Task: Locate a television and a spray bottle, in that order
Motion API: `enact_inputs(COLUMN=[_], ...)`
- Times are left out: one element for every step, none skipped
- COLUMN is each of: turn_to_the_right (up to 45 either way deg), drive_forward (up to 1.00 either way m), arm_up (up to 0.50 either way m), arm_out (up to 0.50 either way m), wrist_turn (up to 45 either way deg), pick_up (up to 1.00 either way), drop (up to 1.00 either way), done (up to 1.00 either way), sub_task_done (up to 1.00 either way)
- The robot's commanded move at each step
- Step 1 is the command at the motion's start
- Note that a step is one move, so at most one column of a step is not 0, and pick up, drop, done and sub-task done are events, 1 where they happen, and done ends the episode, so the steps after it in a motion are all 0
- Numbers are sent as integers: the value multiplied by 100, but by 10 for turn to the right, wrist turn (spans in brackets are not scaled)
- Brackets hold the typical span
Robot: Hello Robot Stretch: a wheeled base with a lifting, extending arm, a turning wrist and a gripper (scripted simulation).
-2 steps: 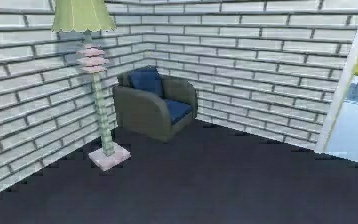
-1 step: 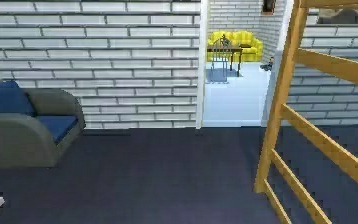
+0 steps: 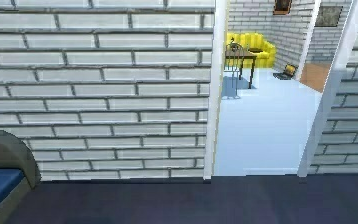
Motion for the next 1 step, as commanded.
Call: enact_inputs(turn_to_the_right=[30], drive_forward=[0], arm_up=[0], arm_out=[0], wrist_turn=[0], pick_up=[0], drop=[0], done=[0], sub_task_done=[0])
